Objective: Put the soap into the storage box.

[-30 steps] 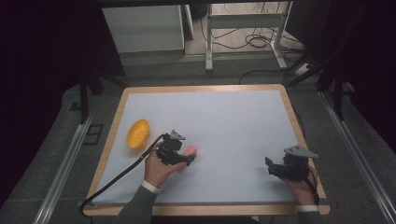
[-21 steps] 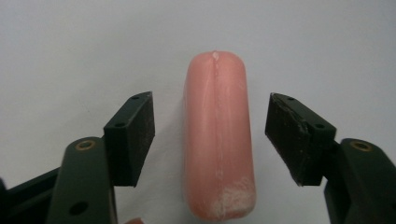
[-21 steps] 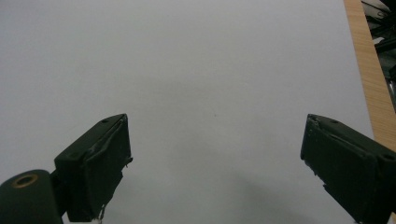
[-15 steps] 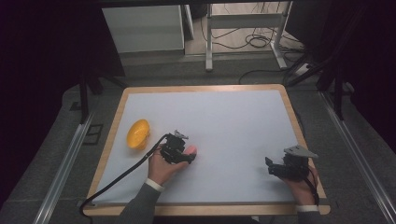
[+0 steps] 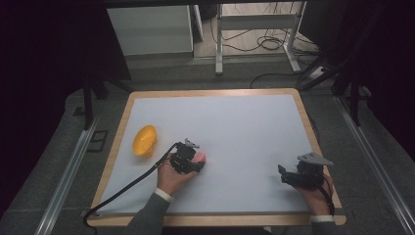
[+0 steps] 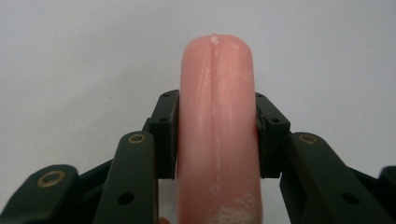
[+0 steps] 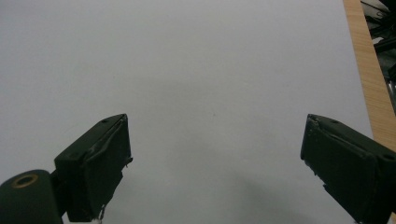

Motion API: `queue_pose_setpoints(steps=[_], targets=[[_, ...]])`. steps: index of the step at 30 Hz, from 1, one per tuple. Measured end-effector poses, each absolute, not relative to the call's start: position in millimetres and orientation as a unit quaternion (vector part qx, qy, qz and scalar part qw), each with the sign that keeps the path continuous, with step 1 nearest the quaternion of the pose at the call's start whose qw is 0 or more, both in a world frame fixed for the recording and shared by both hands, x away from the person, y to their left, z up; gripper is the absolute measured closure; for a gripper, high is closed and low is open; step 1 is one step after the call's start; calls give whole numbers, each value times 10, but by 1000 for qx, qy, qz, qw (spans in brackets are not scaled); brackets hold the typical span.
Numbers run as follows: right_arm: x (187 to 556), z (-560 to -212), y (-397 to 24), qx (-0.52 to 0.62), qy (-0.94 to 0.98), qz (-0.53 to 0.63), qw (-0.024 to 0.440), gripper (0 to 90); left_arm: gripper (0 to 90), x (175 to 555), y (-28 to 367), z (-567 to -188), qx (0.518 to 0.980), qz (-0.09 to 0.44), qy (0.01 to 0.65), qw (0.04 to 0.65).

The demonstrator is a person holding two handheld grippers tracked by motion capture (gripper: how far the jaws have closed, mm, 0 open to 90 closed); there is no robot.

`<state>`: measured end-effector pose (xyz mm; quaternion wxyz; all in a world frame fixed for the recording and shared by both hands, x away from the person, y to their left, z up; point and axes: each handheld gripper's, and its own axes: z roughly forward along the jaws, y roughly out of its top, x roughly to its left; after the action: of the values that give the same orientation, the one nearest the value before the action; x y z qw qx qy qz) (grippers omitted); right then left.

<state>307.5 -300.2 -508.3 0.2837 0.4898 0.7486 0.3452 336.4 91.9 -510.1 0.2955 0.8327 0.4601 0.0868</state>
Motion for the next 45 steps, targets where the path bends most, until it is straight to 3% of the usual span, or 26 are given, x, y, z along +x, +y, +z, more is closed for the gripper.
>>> queue_pose_setpoints(steps=[45], targets=[[3069,-5065,-3022,492,745,348,287,83,600,3275,1315,-4733,812,104,457,346]])
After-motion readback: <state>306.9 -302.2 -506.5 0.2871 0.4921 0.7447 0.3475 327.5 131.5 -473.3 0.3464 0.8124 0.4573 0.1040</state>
